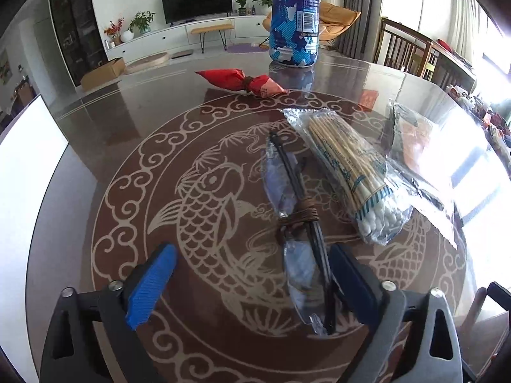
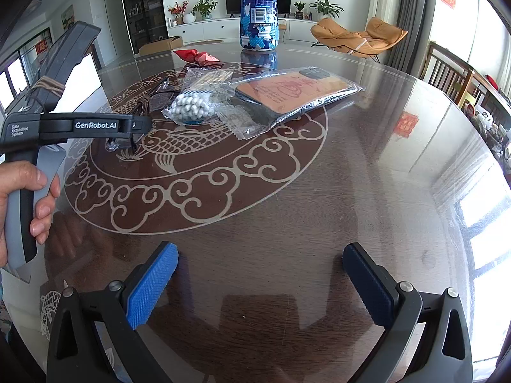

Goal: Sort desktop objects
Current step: 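Pull the eyeglasses out of the bag pile with the left tool, then open the left tool to set the eyeglasses on the table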

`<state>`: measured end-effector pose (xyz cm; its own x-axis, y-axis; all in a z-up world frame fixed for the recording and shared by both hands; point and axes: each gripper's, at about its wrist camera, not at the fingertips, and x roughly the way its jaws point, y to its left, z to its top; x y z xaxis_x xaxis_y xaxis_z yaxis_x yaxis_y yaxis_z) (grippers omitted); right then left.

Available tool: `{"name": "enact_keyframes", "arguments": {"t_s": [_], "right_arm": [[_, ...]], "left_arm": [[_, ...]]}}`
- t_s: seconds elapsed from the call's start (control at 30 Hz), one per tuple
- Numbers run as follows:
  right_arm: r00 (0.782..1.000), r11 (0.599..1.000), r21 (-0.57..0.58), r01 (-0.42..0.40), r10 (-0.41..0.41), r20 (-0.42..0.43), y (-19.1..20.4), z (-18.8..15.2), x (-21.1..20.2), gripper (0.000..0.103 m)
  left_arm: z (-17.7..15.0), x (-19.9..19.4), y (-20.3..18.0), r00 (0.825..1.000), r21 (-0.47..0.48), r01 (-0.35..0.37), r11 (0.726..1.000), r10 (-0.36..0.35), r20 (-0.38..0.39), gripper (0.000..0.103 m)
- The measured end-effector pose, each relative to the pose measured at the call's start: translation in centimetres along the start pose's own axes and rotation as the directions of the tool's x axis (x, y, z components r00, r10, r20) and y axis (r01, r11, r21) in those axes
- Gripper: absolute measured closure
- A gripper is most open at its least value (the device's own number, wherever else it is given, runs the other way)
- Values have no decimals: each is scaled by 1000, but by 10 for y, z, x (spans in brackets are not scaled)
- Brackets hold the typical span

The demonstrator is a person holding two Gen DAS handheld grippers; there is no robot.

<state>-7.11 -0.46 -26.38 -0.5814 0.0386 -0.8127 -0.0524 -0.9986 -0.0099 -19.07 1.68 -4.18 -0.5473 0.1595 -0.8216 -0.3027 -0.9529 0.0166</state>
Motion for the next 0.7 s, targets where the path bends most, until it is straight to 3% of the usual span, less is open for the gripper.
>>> {"name": "enact_keyframes", "arguments": {"t_s": [0.03, 0.13, 0.17, 0.37, 0.6, 0.63, 0.67, 0.7], "right_arm": [[1000, 1000, 0, 0, 0, 0, 0, 0, 0, 0], [1000, 1000, 0, 0, 0, 0, 0, 0, 0, 0], [1000, 1000, 0, 0, 0, 0, 0, 0, 0, 0], [1000, 1000, 0, 0, 0, -1, 0, 0, 0, 0], [1000, 1000, 0, 0, 0, 0, 0, 0, 0, 0], [1000, 1000, 0, 0, 0, 0, 0, 0, 0, 0], [1000, 1000, 0, 0, 0, 0, 0, 0, 0, 0], [1000, 1000, 0, 0, 0, 0, 0, 0, 0, 0]], "left_arm": [[3, 0, 0, 1000, -3, 7, 1000, -7, 7, 31], [8, -2, 4, 1000, -23, -3, 1000, 4, 25, 70], [7, -3, 6, 1000, -32, -9, 999, 10, 30, 75], [-21, -19, 34, 998, -92, -46, 995, 50, 46, 75], [-65, -49, 54, 994, -99, -107, 989, 110, 23, 72], [-69, -52, 55, 993, -100, -111, 989, 113, 22, 69], [-73, -54, 56, 993, -99, -110, 989, 112, 21, 53], [-76, -56, 57, 993, -97, -110, 989, 113, 20, 27]]}}
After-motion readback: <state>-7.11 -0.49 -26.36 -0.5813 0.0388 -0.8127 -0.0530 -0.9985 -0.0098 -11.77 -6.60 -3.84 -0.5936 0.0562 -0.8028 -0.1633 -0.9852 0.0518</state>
